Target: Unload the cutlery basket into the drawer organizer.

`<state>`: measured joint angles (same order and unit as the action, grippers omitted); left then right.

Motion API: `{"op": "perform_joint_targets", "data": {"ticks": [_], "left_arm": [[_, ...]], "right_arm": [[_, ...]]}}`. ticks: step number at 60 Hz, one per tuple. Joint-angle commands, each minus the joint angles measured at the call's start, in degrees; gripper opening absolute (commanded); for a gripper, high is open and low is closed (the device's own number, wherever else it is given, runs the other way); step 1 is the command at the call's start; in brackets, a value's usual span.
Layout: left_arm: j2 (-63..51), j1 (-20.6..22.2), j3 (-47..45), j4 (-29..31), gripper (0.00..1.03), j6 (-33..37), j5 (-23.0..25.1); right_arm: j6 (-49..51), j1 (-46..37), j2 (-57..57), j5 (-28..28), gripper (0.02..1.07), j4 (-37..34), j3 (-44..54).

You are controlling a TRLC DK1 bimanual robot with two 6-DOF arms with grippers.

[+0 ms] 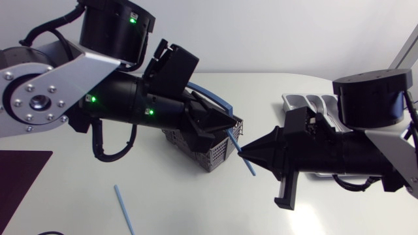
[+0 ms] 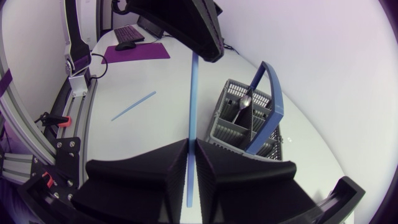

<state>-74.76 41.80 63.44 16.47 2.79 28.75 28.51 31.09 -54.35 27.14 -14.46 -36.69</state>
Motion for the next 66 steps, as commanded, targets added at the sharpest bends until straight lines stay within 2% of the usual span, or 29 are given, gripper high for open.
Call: {"op": "perform_joint_targets", "data": {"ticks": [1,5,10,19,27,36,42,48,62,66], "left_arm": [[-0.74,0.30,1.51,0.14,0.04,-1.12,0.95],[-0.74,0.30,1.69,0.14,0.05,-1.20,1.13],[-0.74,0.21,1.86,0.32,0.16,-1.38,1.22],[-0.56,-0.49,4.06,1.11,0.54,-1.47,1.22],[0.14,-3.04,7.93,2.60,0.72,-1.38,1.13],[0.67,-6.21,11.27,6.21,0.74,1.17,0.34],[0.14,-7.79,13.29,12.18,0.76,6.27,-2.74],[-0.30,-9.63,13.64,17.37,0.77,11.10,-6.78],[0.49,-17.54,11.79,26.77,0.77,20.15,-9.59],[1.02,-19.30,9.95,27.56,0.77,23.32,-11.00]], "right_arm": [[-0.48,0.55,-0.85,-0.07,0.07,0.31,-0.93],[-0.48,0.64,-1.02,-0.07,0.07,0.31,-0.84],[-0.48,0.55,-1.11,0.02,0.07,0.22,-0.67],[-0.48,0.64,-0.67,0.11,0.07,-0.92,-0.32],[-0.48,0.46,1.00,0.11,0.07,-2.33,0.65],[-0.04,-2.79,4.60,0.02,0.07,-6.02,1.09],[1.02,-7.10,6.53,0.11,0.07,-8.31,1.00],[1.90,-13.86,6.80,1.08,0.07,-9.89,0.48],[3.13,-33.29,1.53,3.45,0.07,-11.29,-3.48],[3.13,-37.77,-1.90,3.63,0.07,-10.94,-4.97]]}}
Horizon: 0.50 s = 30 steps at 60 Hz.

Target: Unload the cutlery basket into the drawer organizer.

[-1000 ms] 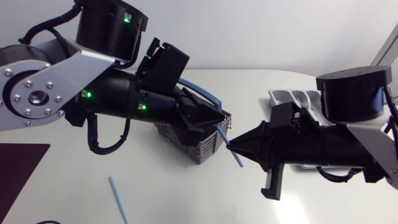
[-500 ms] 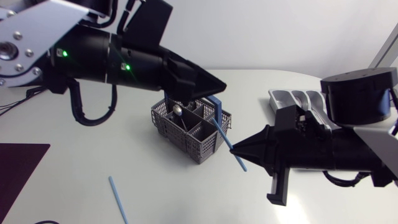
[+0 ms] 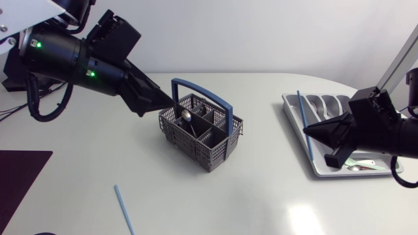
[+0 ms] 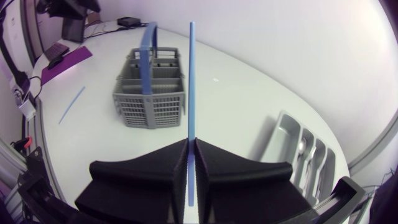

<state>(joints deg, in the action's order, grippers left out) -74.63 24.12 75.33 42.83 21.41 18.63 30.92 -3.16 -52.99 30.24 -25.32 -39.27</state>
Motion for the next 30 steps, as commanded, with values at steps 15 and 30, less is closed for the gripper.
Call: {"op": "perform_joint_targets", "data": {"ticks": [15,30], "left_arm": [[3.18,-3.99,-13.28,2.17,0.77,19.64,-3.87],[7.57,-1.44,-28.84,-6.97,0.85,34.93,-9.84]], "right_arm": [[-1.03,-13.10,-17.67,-3.96,0.07,5.99,-6.44],[-5.60,-14.42,-30.42,-9.67,0.07,11.70,-9.51]]}}
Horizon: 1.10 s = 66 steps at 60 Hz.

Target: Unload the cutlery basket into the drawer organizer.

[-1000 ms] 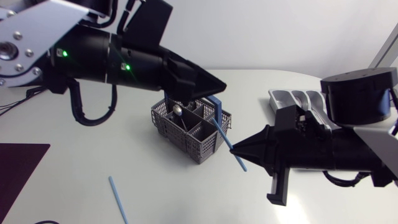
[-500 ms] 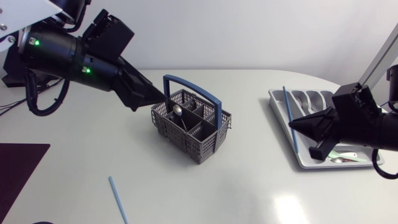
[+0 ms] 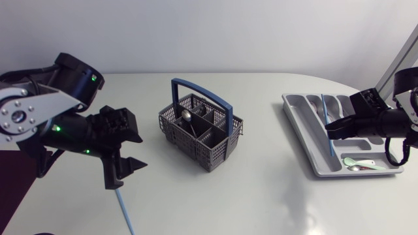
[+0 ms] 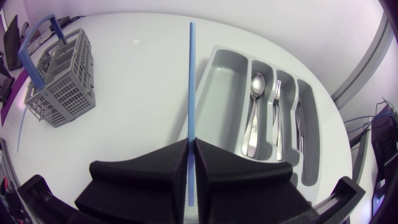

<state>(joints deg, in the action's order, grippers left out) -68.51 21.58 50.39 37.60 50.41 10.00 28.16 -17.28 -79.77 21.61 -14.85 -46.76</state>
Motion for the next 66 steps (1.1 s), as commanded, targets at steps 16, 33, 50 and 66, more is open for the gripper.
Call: {"op": "perform_joint_targets", "data": {"ticks": [16,33,50,66], "left_arm": [[3.47,3.20,-13.74,-6.76,0.89,19.55,-6.40],[6.37,-0.84,-19.72,-8.43,0.89,32.56,-7.01],[7.08,-3.48,-24.11,-12.20,0.89,42.22,-8.33],[6.37,-4.18,-25.25,-12.29,0.89,48.90,-10.18]], "right_arm": [[-6.01,0.49,-13.92,-3.68,0.07,2.55,-5.62],[-8.04,1.63,-19.46,-5.87,0.08,3.51,-6.32],[-8.74,3.57,-19.46,-6.75,0.43,4.04,-5.27],[-8.56,5.24,-14.98,-6.93,0.84,3.07,-2.90]]}}
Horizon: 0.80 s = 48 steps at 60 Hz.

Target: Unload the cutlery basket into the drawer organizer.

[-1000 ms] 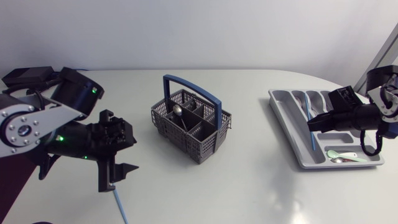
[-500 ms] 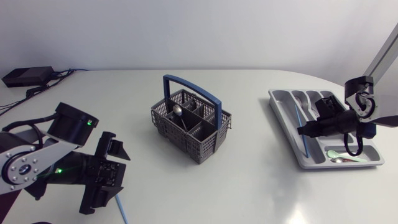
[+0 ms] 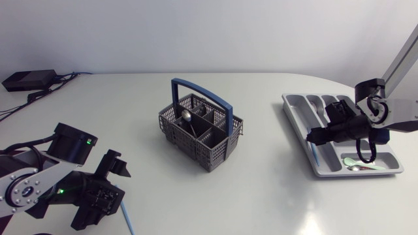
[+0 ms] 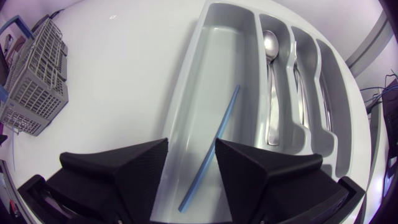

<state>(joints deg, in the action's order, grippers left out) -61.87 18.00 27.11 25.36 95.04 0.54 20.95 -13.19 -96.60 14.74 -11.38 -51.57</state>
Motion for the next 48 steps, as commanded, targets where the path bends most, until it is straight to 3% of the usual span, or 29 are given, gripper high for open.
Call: {"op": "perform_joint_targets", "data": {"ticks": [1,29,36,40,42,44,48], "left_arm": [[-0.36,-0.68,-2.06,-0.05,0.89,4.89,-0.97],[-10.82,-0.42,0.13,-0.05,0.77,9.81,-2.47],[-14.07,-0.42,2.86,1.88,0.58,11.83,-3.52],[-15.39,-0.42,4.09,3.64,0.52,11.92,-4.31],[-16.62,-0.42,5.14,5.13,0.47,12.09,-4.93],[-19.61,-0.25,7.08,8.12,0.32,12.80,-6.51],[-21.63,0.02,8.57,9.53,0.26,12.88,-6.95]], "right_arm": [[-1.35,1.33,2.11,-0.06,0.85,-0.58,2.00],[-1.70,4.93,5.28,-0.24,0.92,-1.37,3.23],[-1.61,5.19,5.28,-0.24,0.92,-1.37,3.23],[-1.53,5.28,5.28,-0.24,0.92,-1.37,3.14],[-1.53,5.37,5.28,-0.33,0.92,-1.37,3.14],[-1.53,5.46,5.19,-0.24,0.92,-1.28,3.14],[-1.53,5.63,5.01,-0.24,0.92,-1.28,3.23]]}}
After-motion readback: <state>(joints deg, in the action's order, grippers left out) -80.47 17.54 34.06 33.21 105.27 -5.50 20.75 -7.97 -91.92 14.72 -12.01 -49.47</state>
